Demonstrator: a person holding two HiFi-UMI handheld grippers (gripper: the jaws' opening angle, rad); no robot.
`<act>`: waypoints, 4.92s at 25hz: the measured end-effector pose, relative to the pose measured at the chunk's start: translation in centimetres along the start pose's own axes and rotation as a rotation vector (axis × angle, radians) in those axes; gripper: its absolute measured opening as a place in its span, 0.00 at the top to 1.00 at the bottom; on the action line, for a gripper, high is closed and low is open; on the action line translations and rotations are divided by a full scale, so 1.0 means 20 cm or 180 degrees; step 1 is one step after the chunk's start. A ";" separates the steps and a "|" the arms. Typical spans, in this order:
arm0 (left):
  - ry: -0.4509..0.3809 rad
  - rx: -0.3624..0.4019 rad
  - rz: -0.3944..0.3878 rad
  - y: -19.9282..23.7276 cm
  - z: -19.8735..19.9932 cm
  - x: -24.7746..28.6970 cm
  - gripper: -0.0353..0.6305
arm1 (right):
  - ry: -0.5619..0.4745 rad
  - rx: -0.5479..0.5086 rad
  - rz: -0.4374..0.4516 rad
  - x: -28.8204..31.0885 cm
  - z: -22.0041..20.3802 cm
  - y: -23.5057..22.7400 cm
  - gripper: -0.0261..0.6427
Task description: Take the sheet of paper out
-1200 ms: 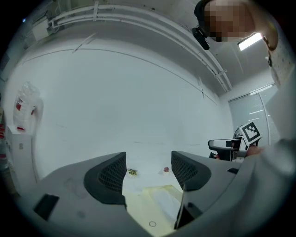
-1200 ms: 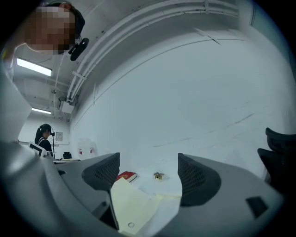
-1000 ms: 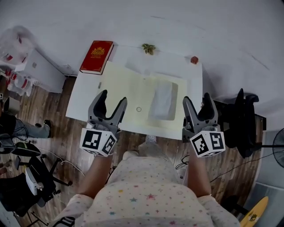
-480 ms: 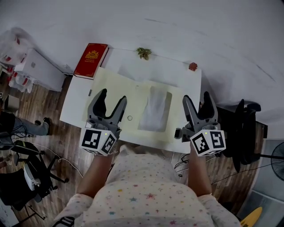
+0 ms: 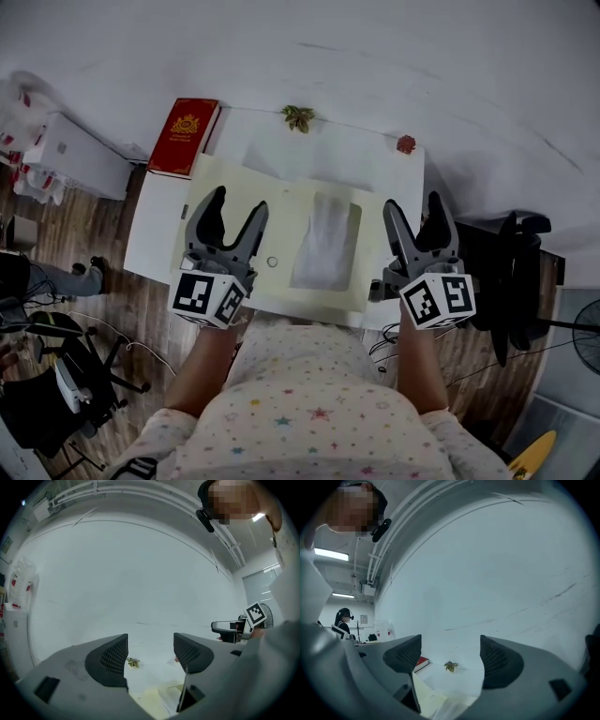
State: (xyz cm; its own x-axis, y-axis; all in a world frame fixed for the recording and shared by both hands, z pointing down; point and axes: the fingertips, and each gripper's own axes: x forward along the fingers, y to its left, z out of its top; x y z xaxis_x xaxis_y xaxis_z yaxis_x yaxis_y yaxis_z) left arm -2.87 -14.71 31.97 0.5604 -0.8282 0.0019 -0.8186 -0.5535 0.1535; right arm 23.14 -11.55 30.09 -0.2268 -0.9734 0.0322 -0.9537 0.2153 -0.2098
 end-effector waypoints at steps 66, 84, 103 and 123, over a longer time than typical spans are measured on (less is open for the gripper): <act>0.0738 -0.0360 -0.0167 0.44 -0.60 0.30 0.53 | 0.1606 0.0376 -0.0440 0.42 -1.07 0.12 0.59; 0.0977 -0.0389 -0.0111 0.50 -0.76 0.27 0.53 | 0.2646 0.0282 -0.0476 0.37 -1.64 0.22 0.64; 0.1325 -0.0392 -0.0088 0.52 -0.97 0.21 0.53 | 0.2816 0.0244 -0.0708 0.34 -1.77 0.17 0.63; 0.1360 -0.0487 -0.0148 0.45 -0.99 0.17 0.53 | 0.2933 -0.0022 -0.0789 0.32 -1.77 0.12 0.77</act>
State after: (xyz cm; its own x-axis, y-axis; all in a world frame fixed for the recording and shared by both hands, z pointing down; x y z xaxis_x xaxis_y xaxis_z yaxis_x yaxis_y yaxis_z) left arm -5.92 -20.76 52.99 0.6242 -0.6745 0.3943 -0.7813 -0.5433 0.3074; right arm 12.42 -14.59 64.49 -0.0814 -0.5476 0.8328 -0.9960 0.0145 -0.0879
